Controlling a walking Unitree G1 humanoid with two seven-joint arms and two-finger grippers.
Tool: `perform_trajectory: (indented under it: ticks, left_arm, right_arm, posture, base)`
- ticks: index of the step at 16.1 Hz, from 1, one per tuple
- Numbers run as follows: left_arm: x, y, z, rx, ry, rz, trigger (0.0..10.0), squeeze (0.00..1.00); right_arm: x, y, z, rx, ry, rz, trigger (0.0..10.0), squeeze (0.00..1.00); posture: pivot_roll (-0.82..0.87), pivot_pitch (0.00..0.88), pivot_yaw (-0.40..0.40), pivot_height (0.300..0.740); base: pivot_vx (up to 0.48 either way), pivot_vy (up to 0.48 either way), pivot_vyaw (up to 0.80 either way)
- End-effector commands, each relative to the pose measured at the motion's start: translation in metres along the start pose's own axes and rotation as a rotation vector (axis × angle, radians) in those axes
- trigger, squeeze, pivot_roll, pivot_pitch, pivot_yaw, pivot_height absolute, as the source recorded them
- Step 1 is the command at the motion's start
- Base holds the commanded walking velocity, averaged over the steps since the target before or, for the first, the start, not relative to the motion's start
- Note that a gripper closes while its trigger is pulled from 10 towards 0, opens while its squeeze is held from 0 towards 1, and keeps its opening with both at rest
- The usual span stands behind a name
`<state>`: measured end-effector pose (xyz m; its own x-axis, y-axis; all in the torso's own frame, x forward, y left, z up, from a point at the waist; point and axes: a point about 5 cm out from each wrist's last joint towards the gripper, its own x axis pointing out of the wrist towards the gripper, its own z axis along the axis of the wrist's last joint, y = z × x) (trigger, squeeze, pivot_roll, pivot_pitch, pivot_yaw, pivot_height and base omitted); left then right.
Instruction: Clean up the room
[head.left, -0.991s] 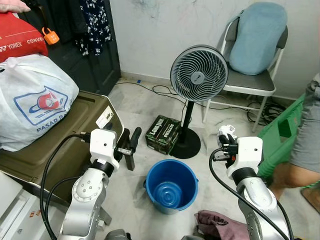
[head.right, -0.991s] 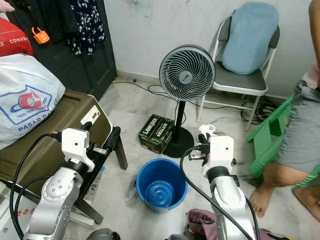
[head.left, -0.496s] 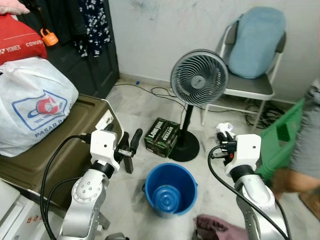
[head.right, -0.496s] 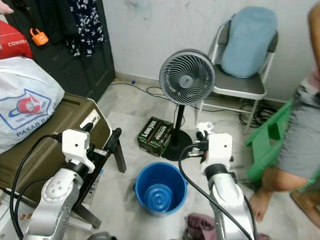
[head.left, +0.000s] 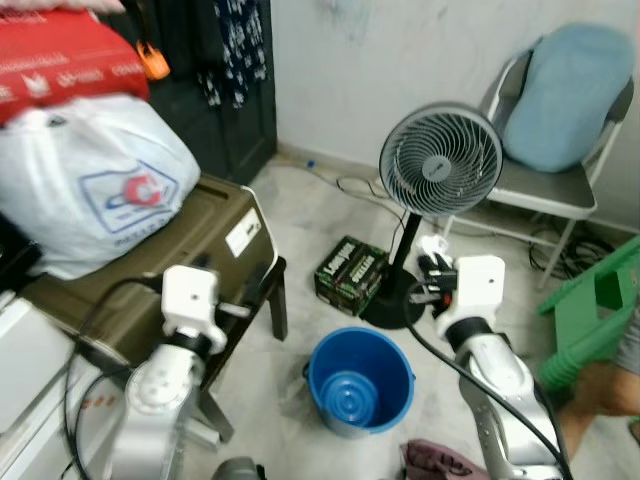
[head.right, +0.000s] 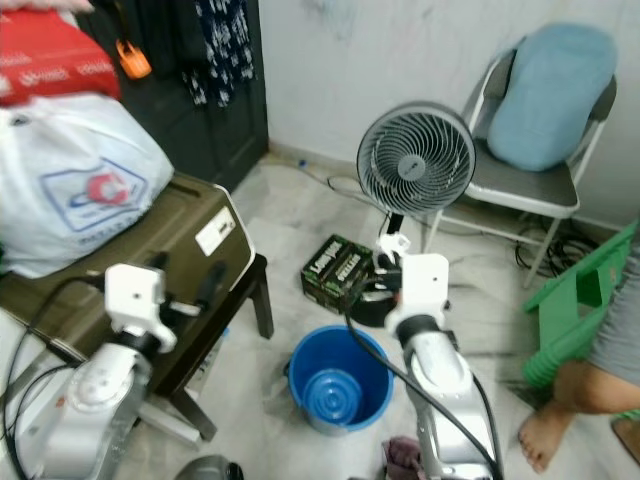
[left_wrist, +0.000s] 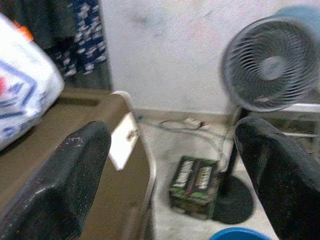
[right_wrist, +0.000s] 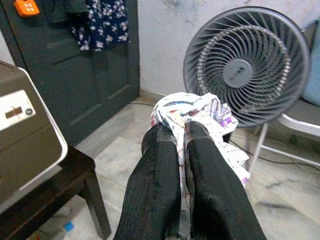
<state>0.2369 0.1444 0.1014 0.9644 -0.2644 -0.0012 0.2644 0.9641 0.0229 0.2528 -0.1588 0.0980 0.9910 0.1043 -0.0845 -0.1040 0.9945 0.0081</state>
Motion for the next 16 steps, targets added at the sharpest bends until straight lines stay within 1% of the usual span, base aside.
perform_trajectory:
  ticks: [1,4,6,8,11,14,16]
  left_arm:
    - [0.0,0.0,0.003,0.02,-0.002,0.002,10.0,0.0]
    - [-0.001,0.003,0.006,0.032,-0.003,0.001,10.0,0.0]
    - [-0.009,0.01,0.006,0.06,0.011,0.012,10.0,0.0]
    - [-0.012,0.009,0.005,0.049,0.016,0.008,10.0,0.0]
    - [-0.009,0.002,0.008,0.025,-0.001,-0.025,10.0,0.0]
    - [-0.006,0.002,0.009,0.024,-0.001,-0.039,10.0,0.0]
    - [-0.005,0.004,0.01,0.027,-0.003,-0.036,10.0,0.0]
  right_arm:
    - [0.003,0.0,0.002,0.003,-0.002,-0.006,10.0,0.0]
    - [0.01,0.002,-0.003,-0.006,0.031,-0.026,10.0,0.0]
    - [0.013,-0.002,-0.011,0.011,0.079,-0.061,10.0,0.0]
    - [0.012,-0.001,-0.011,0.017,0.078,-0.056,10.0,0.0]
    - [0.011,-0.001,-0.012,0.024,0.08,-0.06,10.0,0.0]
    - [0.01,-0.002,-0.012,0.029,0.077,-0.067,10.0,0.0]
    - [0.01,-0.001,-0.011,0.035,0.066,-0.061,10.0,0.0]
  posture:
    - [-0.03,0.0,-0.033,0.74]
    - [0.0,0.0,-0.043,0.74]
    - [0.02,0.0,-0.05,0.74]
    - [0.02,0.0,-0.053,0.74]
    - [0.0,0.0,-0.044,0.74]
    - [0.0,0.0,-0.037,0.74]
    - [0.0,0.0,-0.034,0.74]
  base:
    - [0.0,0.0,0.0]
    - [0.0,0.0,0.0]
    - [0.0,0.0,0.0]
    - [0.0,0.0,0.0]
    - [0.0,0.0,0.0]
    - [0.28,0.0,0.0]
    - [0.0,0.0,0.0]
